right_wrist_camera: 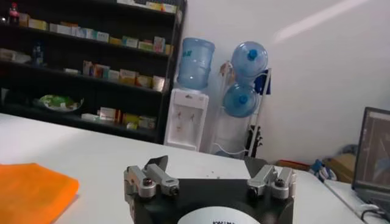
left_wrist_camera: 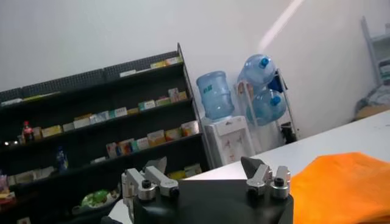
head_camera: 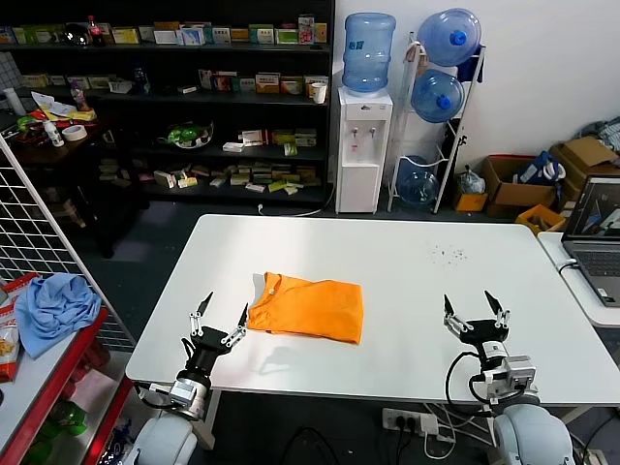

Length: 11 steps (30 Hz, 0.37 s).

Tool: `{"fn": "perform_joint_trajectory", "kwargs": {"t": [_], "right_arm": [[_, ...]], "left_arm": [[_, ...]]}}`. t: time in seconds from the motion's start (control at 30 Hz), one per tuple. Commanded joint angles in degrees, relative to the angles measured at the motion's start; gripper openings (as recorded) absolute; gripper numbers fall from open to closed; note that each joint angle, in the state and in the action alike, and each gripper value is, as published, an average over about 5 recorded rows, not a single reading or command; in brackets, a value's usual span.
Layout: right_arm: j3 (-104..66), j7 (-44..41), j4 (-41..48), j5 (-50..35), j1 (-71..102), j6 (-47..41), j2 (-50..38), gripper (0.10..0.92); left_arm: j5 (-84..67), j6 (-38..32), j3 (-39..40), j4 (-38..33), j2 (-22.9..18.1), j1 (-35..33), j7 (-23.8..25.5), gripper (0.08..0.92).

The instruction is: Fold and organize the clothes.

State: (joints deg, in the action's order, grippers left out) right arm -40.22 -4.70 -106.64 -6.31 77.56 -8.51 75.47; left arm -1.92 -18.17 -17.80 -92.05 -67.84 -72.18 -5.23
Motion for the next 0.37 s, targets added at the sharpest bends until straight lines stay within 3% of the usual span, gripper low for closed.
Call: {"fn": "perform_joint_trajectory", "kwargs": {"t": [0.03,0.37], "right_arm": [[-3.8,-2.6,-1.0,0.9,0.0,-1.5,2.4,0.823],[-3.5,-2.6,-1.1,1.5,0.3,-1.1,3.0,0.823]], "left_arm": [[2.1,5.0,-3.9,-2.1,0.0,-1.1,2.1,0.823],[1.3,5.4,-4.9,-3.0,-0.3,-1.2,0.8,0.823]]}}
